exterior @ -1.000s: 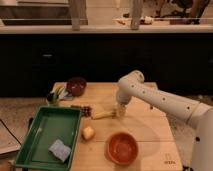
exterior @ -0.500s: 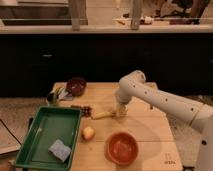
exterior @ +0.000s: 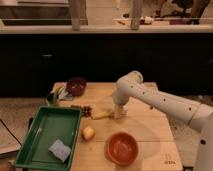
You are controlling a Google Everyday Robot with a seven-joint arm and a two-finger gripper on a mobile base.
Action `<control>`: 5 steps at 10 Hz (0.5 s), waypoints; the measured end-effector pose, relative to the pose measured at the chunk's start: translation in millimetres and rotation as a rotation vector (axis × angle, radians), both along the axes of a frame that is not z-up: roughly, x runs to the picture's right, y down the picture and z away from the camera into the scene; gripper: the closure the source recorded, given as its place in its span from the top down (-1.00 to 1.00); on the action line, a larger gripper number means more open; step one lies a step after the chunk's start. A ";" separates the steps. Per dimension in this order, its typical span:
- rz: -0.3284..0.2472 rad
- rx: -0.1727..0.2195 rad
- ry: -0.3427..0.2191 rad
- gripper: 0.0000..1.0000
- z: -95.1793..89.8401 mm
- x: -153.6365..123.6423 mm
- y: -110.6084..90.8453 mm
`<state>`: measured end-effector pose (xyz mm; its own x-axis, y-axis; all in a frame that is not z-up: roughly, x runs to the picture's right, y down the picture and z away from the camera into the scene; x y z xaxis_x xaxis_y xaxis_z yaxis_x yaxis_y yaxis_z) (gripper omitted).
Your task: Place banana in red bowl
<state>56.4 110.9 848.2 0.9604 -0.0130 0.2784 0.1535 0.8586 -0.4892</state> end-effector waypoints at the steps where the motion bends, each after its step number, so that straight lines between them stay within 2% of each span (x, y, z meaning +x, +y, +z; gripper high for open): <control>1: -0.012 -0.008 -0.010 0.60 1.2 -4.9 2.5; 5: -0.051 -0.044 -0.049 0.60 6.9 -20.3 13.6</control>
<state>36.1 124.5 855.2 0.9440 -0.0481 0.3263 0.2209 0.8269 -0.5172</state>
